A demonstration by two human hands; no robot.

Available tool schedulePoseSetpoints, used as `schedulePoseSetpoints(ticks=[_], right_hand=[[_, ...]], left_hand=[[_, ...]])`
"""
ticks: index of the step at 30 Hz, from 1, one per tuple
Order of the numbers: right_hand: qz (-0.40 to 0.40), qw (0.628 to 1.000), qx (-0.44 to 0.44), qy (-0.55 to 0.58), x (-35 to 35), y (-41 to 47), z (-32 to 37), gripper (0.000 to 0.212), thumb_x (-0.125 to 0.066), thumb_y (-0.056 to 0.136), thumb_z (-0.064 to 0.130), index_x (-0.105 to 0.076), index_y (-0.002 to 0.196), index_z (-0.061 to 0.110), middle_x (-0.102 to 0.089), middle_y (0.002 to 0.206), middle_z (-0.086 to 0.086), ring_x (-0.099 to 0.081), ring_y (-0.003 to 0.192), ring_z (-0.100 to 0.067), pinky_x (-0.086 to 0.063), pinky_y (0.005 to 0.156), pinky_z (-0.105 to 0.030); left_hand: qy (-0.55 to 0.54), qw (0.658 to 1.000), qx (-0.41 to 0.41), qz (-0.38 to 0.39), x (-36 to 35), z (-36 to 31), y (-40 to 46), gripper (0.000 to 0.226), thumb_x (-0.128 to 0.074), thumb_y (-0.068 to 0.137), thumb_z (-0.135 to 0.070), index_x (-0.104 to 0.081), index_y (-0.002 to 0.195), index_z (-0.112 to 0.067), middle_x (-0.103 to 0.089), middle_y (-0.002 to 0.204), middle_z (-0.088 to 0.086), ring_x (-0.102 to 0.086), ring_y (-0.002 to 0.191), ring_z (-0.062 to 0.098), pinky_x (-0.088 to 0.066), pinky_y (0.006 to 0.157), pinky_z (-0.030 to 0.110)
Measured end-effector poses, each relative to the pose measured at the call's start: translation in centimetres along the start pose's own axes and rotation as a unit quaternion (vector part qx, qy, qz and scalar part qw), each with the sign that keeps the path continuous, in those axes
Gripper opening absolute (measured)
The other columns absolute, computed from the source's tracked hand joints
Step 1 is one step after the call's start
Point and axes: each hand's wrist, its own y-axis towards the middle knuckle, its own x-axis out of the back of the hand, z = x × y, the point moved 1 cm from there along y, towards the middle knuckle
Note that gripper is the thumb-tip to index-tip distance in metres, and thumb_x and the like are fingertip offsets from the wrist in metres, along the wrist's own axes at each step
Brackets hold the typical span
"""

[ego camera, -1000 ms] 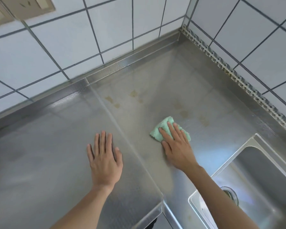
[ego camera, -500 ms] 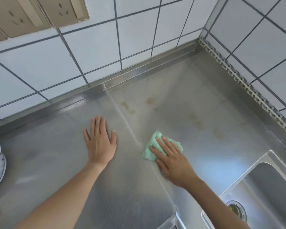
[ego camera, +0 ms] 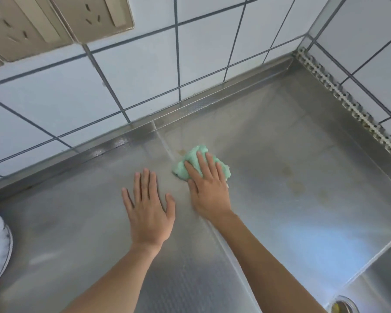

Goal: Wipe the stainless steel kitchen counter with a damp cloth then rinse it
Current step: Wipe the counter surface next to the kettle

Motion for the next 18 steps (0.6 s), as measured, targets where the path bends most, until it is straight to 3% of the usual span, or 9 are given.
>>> schedulePoseSetpoints(ticks=[3,6,10,14,16,18], right_hand=[[0.034,0.997,0.068,0.003,0.5,-4.6,-2.9,0.047,-0.042,0.106,0.031,-0.042,0.153,0.032,-0.024,0.168,-0.003,-0.012,0.158,-0.025,-0.013,0.128,-0.048],[0.038,0.997,0.060,-0.005,2.7,-4.6,-7.2,0.047,-0.040,0.105,0.035,-0.046,0.151,0.030,-0.027,0.167,-0.004,-0.018,0.157,-0.025,-0.018,0.127,-0.049],[-0.007,0.998,-0.067,-0.005,4.1,1.7,-8.6,0.046,-0.045,0.107,0.027,-0.044,0.153,0.028,-0.023,0.168,-0.007,-0.013,0.157,-0.028,-0.011,0.128,-0.047],[-0.035,0.984,-0.174,0.002,2.6,8.3,-3.8,0.050,-0.039,0.106,0.031,-0.036,0.156,0.031,-0.012,0.171,-0.007,-0.005,0.158,-0.031,-0.003,0.127,-0.048],[-0.019,0.991,-0.132,0.007,1.1,9.4,0.0,0.052,-0.039,0.105,0.029,-0.034,0.156,0.033,-0.009,0.171,-0.007,-0.002,0.158,-0.031,-0.003,0.127,-0.049],[0.003,1.000,-0.031,0.006,-0.4,7.8,2.9,0.052,-0.041,0.103,0.027,-0.037,0.155,0.031,-0.014,0.170,-0.008,-0.004,0.158,-0.033,-0.005,0.127,-0.051]], left_hand=[[0.009,1.000,-0.005,-0.002,0.0,-0.1,-0.1,0.070,-0.040,0.097,-0.046,-0.032,0.159,-0.015,-0.026,0.170,0.001,-0.015,0.161,0.019,-0.012,0.129,0.057],[0.009,1.000,-0.004,-0.004,-0.2,0.1,0.4,0.070,-0.039,0.098,-0.046,-0.032,0.160,-0.015,-0.025,0.171,0.001,-0.014,0.162,0.019,-0.011,0.129,0.057],[0.007,1.000,0.003,0.003,-0.4,0.3,0.1,0.070,-0.037,0.098,-0.046,-0.032,0.160,-0.014,-0.025,0.171,0.001,-0.014,0.162,0.019,-0.011,0.129,0.056],[0.013,1.000,0.003,0.010,-0.3,0.0,0.1,0.069,-0.036,0.098,-0.046,-0.033,0.160,-0.014,-0.024,0.171,0.001,-0.014,0.162,0.018,-0.012,0.129,0.056],[0.014,1.000,0.005,0.012,-0.4,0.0,0.1,0.070,-0.037,0.098,-0.046,-0.033,0.160,-0.014,-0.024,0.171,0.001,-0.014,0.162,0.018,-0.012,0.129,0.057],[0.018,1.000,0.002,0.012,-0.5,0.1,0.1,0.069,-0.037,0.098,-0.046,-0.033,0.160,-0.014,-0.024,0.171,0.002,-0.014,0.162,0.018,-0.012,0.129,0.057]])
